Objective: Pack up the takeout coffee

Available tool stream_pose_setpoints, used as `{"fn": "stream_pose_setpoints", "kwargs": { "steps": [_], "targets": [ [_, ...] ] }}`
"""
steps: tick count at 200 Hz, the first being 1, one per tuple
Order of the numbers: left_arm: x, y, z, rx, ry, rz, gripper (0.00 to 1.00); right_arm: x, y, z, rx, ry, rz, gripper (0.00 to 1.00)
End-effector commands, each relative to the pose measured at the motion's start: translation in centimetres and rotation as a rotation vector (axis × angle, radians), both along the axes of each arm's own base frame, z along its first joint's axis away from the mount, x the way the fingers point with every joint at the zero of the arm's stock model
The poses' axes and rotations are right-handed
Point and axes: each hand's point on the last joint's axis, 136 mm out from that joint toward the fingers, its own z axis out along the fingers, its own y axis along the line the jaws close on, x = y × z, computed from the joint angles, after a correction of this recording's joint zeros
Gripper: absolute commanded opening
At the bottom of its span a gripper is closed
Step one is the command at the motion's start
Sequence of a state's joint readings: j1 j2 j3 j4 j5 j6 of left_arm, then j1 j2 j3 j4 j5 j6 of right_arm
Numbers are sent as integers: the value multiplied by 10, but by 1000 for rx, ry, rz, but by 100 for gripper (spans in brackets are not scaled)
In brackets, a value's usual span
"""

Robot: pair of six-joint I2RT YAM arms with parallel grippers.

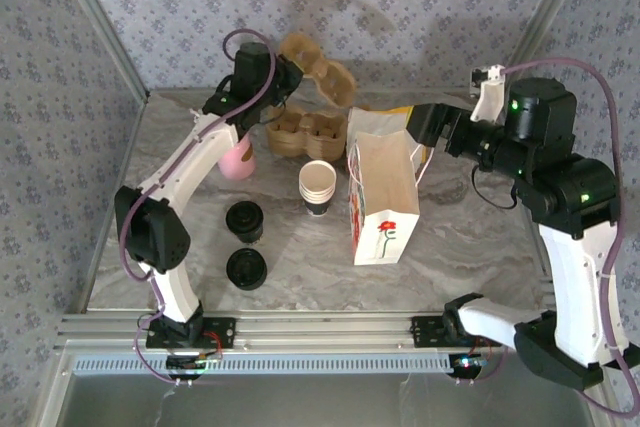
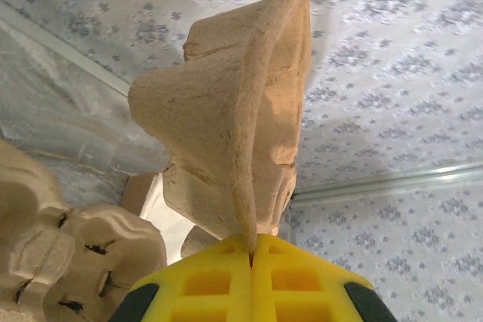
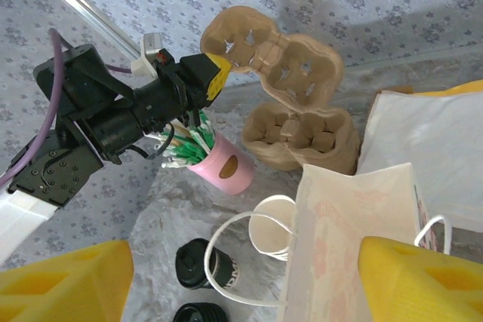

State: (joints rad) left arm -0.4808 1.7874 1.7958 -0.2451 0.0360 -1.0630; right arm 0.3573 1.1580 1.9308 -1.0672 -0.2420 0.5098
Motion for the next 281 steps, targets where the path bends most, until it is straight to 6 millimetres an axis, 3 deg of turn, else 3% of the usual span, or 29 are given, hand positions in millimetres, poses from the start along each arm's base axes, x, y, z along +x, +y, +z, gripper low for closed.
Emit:
{"fn": "stream_pose_setpoints", "kwargs": {
  "steps": [1,32,71,119,170,281],
  "targets": [
    [-30,-5,84,11,-189,-91,0,-5,5,16,60,-4,22,80],
    [-57,-15,125,71,-283,-168,0,0,12,31,136,-7,30,79],
    [-93,-37,156,150,-374,-266,0,15,18,46,299,15,-13,79],
    [-131,-66,171,205,-448,-331,0,28,6,45,434,61,-144,80],
    [-165,-99,176,201,-492,-379,0,36,6,33,540,107,-190,80],
    [-202,-109,190,267,-580,-399,0,54,9,20,608,164,-233,80]
  ]
}}
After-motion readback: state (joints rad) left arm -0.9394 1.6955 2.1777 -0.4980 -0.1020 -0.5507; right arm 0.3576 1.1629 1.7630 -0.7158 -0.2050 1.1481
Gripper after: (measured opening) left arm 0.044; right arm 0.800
